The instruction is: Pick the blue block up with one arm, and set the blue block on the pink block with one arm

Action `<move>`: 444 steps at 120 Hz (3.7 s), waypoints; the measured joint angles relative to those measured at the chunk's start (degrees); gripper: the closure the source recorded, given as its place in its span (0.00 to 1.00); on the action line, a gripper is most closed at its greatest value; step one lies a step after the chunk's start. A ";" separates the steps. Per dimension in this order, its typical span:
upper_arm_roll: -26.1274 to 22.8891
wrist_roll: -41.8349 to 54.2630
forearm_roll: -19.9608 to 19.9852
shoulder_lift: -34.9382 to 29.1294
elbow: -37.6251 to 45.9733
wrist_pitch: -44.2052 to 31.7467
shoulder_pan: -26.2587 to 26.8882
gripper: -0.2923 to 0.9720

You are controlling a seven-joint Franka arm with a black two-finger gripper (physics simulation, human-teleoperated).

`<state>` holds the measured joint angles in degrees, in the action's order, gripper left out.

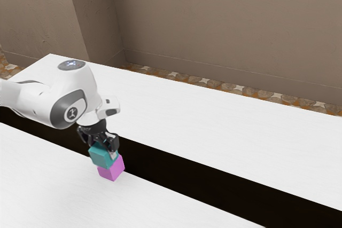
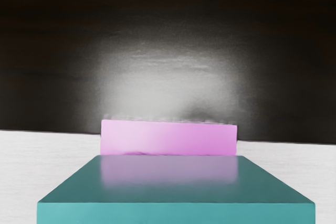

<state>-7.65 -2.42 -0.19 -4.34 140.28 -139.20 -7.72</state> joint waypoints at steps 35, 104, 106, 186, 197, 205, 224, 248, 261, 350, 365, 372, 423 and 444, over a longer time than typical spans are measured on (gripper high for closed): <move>0.08 1.83 0.09 0.49 -1.42 -0.25 -0.58 0.48; 0.01 4.50 2.18 0.17 -0.99 3.28 -0.93 0.48; 0.01 4.54 2.31 0.20 -1.01 3.46 -0.92 0.48; 0.13 6.36 2.65 3.14 -5.14 6.02 -0.76 0.48; 0.14 6.54 2.62 3.26 -5.50 6.07 -0.74 0.48; 0.15 6.66 2.61 3.32 -5.64 6.10 -0.73 0.48; 0.15 6.89 2.58 3.28 -5.69 6.13 -0.70 0.48; 0.14 7.10 2.52 2.93 -5.48 6.15 -0.73 0.48; 0.13 7.19 2.51 2.77 -5.29 6.16 -0.81 0.48; 0.12 6.02 2.88 2.51 -4.22 6.12 -1.21 0.48; 0.12 5.76 2.88 2.51 -4.01 6.10 -1.19 0.48; 0.12 5.67 2.83 2.59 -4.04 6.09 -1.21 0.48; 0.23 5.35 2.61 3.23 -4.73 5.93 -1.27 0.48; 0.22 5.31 2.60 3.28 -4.83 5.76 -1.30 0.48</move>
<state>-7.43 2.89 2.41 -1.05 135.45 -133.44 -9.02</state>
